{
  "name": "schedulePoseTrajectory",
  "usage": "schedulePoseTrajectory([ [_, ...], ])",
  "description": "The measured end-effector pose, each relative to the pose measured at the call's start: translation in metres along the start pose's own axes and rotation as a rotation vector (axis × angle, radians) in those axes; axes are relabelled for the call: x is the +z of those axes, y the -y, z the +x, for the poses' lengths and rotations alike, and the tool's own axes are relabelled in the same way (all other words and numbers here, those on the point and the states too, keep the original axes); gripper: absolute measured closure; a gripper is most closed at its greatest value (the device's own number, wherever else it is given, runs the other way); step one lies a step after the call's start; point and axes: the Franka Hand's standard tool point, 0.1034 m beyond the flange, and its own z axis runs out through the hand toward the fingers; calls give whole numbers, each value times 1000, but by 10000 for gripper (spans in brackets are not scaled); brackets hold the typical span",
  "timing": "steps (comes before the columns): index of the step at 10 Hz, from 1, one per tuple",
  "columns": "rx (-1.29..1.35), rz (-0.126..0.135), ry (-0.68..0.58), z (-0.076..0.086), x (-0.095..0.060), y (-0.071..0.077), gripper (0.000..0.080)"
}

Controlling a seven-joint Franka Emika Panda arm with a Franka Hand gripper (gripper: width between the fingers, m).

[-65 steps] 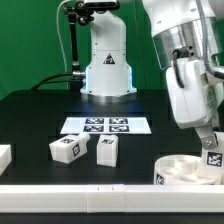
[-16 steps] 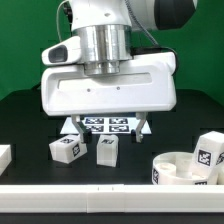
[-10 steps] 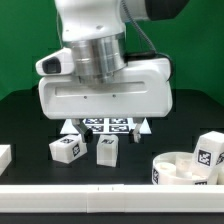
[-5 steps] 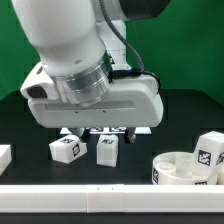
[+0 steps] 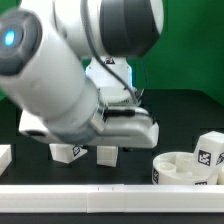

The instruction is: Assemble stool

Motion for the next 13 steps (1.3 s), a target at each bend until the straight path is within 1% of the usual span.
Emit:
schedulePoseTrajectory([
  [1,2,-4,40,5,5,-2,151],
  [2,15,-7,127,0,12,-5,151],
  [3,23,-11,191,1,17,-8,151],
  [4,21,-14,185,9,17,-9,151],
  [5,16,-13,155,11,14,-6,151],
  [6,16,-13,152,11,13,-5,151],
  [8,16,-13,144,12,13,-5,408],
  [9,15,-13,137,14,13,-4,408],
  [10,14,-13,135,14,12,-4,475],
  [12,10,-11,128,14,10,-4,475],
  [13,6,-10,122,13,6,-3,475],
])
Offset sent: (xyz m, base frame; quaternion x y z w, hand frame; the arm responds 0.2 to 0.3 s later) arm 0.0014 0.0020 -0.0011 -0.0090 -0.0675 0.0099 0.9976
